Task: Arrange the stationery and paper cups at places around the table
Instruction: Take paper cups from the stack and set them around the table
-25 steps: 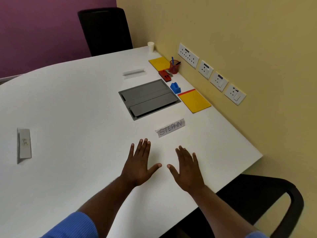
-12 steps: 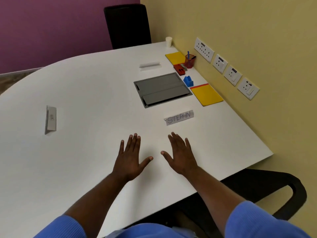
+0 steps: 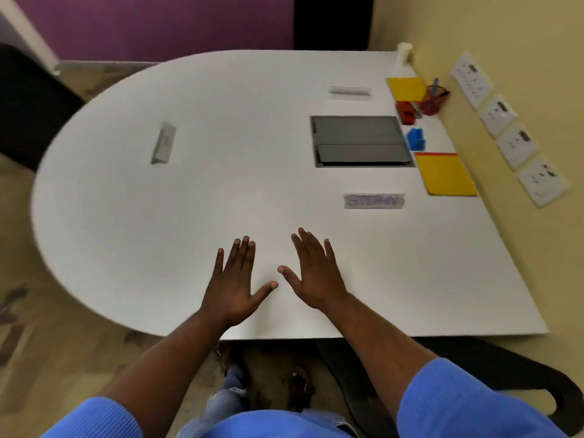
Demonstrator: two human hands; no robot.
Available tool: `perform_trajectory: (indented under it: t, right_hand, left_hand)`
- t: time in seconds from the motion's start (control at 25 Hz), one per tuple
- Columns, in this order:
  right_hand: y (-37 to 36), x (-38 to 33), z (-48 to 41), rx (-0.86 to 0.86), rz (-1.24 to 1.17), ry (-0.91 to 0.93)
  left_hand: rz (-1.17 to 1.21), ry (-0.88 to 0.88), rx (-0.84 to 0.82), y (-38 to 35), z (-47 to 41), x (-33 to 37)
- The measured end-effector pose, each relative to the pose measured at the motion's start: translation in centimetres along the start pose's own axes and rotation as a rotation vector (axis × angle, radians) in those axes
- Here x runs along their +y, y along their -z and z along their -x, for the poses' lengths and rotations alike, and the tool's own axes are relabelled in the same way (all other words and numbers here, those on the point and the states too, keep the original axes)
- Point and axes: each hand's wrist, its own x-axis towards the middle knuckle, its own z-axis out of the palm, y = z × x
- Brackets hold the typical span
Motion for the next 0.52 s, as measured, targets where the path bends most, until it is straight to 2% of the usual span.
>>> perform_trajectory:
  t: [0.32,0.52]
  right_hand:
    - [-3.7,-10.8,-5.2,-0.059,0.012,0.299]
    - [-6.5,-21.1,-9.3,-0.09,0.026,0.484]
  left_hand:
    - [-0.027,0.351,0.026,3.1,8.3,-8.1]
    - [-0.001,0.524,0.121,4.9,13.0,-16.5]
